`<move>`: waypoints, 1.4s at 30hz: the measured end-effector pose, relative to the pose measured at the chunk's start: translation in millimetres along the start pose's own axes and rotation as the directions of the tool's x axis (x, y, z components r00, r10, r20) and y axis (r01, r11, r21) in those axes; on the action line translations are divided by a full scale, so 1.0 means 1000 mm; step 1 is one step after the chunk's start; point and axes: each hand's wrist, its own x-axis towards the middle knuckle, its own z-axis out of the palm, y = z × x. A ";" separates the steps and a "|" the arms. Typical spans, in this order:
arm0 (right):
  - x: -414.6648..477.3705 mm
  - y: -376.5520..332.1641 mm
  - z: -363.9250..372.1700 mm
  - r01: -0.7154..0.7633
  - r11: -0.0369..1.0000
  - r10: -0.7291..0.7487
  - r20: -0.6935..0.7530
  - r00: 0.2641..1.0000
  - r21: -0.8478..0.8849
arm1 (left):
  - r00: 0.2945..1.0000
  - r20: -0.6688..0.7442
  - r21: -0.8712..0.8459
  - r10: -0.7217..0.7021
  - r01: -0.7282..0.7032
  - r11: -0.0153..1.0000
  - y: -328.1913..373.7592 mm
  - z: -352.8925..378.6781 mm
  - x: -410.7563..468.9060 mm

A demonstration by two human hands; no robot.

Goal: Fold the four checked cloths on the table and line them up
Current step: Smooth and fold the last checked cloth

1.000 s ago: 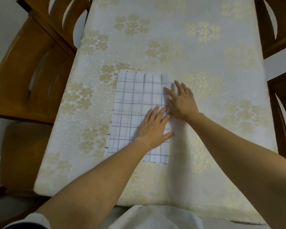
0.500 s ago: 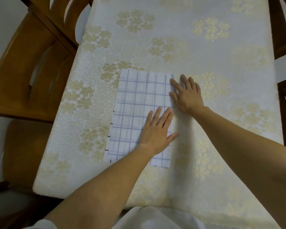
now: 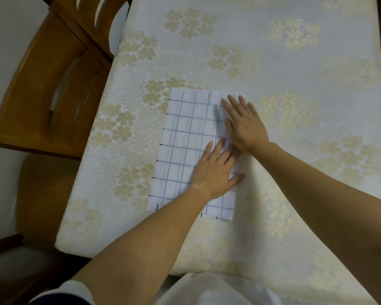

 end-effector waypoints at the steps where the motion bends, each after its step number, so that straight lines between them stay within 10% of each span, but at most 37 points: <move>1: 0.002 -0.002 0.004 0.001 1.000 -0.001 0.040 0.999 0.009 | 1.000 0.004 0.015 -0.010 0.010 1.000 0.001 0.000 0.000; 21: 0.017 0.018 0.010 -0.068 0.987 0.096 0.201 0.975 -0.143 | 0.996 -0.016 -0.024 0.082 -0.083 0.996 0.004 0.015 -0.046; 26: 0.018 0.012 -0.001 -0.105 0.980 0.141 0.224 0.964 -0.167 | 0.954 -0.192 -0.316 0.230 -0.282 0.906 -0.014 0.016 -0.077; 31: -0.010 -0.019 -0.015 -0.487 0.836 0.530 -0.142 0.836 0.255 | 0.957 -0.228 -0.301 -0.179 0.106 0.948 -0.064 -0.010 -0.061; 34: -0.044 -0.022 -0.011 -0.610 0.682 0.669 -0.005 0.744 0.403 | 0.917 -0.109 -0.436 -0.384 0.303 0.847 -0.099 -0.020 -0.052; 38: -0.067 -0.031 -0.009 -0.657 0.488 0.692 0.204 0.692 0.574 | 0.741 -0.003 -0.828 -0.672 0.375 0.417 -0.116 -0.040 -0.047; 42: -0.065 -0.037 -0.009 -0.679 0.499 0.658 0.274 0.701 0.538 | 0.720 0.175 -0.805 -0.672 0.498 0.324 -0.129 -0.054 -0.041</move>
